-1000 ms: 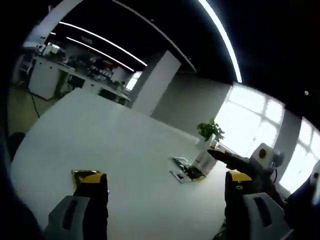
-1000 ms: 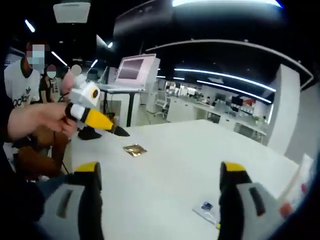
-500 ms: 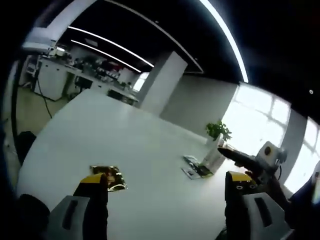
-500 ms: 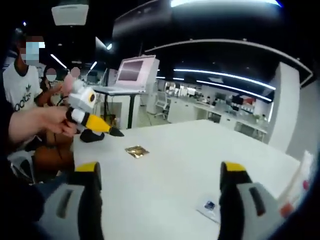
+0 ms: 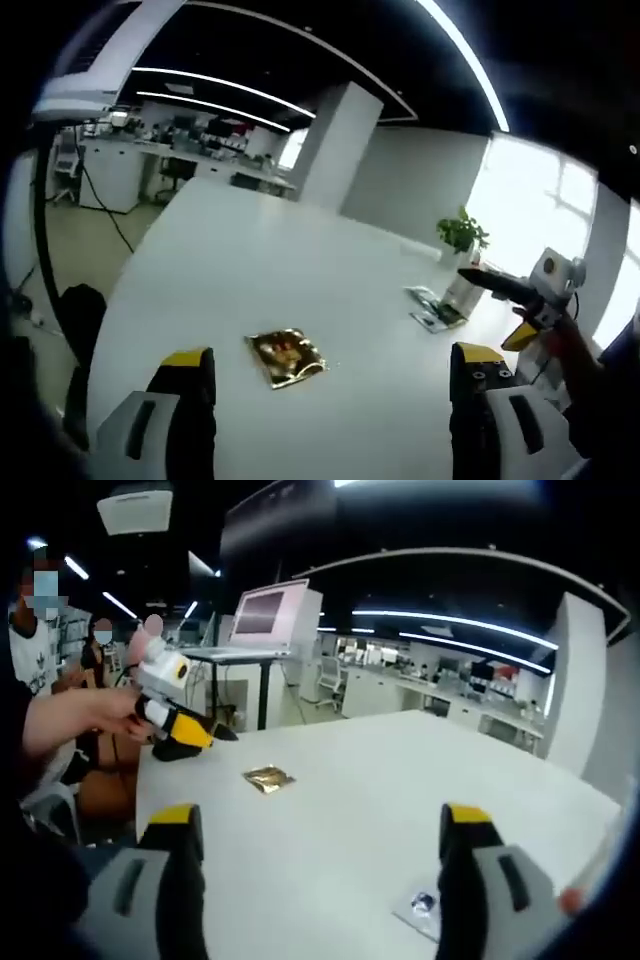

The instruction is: Arrange the skincare products in the storage area until every visible bottle or jar stands upright without overlapping.

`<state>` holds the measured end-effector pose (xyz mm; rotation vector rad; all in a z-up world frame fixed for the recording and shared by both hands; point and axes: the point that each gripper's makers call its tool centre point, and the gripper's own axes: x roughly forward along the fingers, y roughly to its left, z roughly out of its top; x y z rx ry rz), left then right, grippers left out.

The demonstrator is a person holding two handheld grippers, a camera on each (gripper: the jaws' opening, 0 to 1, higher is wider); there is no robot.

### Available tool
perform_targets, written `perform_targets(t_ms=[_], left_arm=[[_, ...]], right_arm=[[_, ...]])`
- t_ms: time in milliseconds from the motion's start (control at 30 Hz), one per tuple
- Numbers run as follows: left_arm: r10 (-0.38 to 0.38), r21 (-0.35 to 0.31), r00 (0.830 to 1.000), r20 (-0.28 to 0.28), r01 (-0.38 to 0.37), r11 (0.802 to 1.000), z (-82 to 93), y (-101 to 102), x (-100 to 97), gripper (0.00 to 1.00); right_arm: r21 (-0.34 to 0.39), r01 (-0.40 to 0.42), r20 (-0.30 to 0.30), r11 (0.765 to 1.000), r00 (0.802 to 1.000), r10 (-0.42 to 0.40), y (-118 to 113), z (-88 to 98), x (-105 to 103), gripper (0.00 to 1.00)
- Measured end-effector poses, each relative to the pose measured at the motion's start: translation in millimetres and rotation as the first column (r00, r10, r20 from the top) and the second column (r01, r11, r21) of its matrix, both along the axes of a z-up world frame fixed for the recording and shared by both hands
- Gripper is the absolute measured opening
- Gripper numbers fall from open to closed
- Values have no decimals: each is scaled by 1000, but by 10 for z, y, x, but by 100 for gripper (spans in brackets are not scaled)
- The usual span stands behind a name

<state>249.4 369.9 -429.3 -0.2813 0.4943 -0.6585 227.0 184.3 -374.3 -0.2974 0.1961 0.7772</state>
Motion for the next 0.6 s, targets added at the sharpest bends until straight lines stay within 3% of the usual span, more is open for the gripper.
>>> perform_targets(t_ms=[133,233,600], left_arm=[[-33,68,999,-20,34,997,-133,20,39,96],[-60,53,997,-42,62,997,-169,-6,53,90],[-88,7,995,-46,89,996,-129,-16,108,93]], right_arm=[[-4,0,-18,1000,1000,-1,69,-83,51,99],[-13,-5,-29,1000,1000,5,124,-143,92,98],[-59,-51,-31,997,998,49,428,-205,216,95]])
